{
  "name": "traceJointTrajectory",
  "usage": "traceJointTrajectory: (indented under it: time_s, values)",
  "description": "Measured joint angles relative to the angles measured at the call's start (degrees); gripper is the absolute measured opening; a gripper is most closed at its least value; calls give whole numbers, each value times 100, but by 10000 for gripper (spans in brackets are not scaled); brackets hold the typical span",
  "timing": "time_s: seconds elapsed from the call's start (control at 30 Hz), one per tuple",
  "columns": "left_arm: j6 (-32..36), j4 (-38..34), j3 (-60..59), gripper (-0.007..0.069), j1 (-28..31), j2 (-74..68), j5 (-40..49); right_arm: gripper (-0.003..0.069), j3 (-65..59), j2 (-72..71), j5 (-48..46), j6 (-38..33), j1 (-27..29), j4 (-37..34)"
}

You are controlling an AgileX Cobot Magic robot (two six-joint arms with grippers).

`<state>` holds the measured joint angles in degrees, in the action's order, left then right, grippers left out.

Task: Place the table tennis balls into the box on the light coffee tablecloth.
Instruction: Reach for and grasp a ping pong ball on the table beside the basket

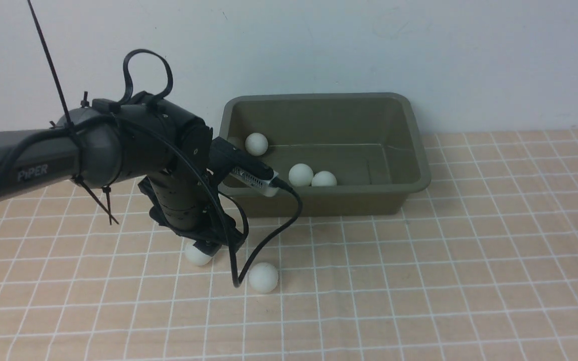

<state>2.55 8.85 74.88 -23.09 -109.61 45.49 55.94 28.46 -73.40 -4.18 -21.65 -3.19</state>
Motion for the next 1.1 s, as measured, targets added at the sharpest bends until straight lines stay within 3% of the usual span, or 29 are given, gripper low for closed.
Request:
traceJointTrajectory:
  time_s: [0.27,0.47,0.9,1.1]
  values:
    - [51,-196,-11,386,271,0,-76,-17,0,0,0,-1,0,-12]
    - [359,-758,-11,386,283,-26,-178,-17,0,0,0,-6,0,-12]
    - [385,-772,-11,384,283,-425,-266,-17,0,0,0,-6,0,-138]
    - [385,-759,-11,319,283,-436,-234,-17,0,0,0,-17,0,-139]
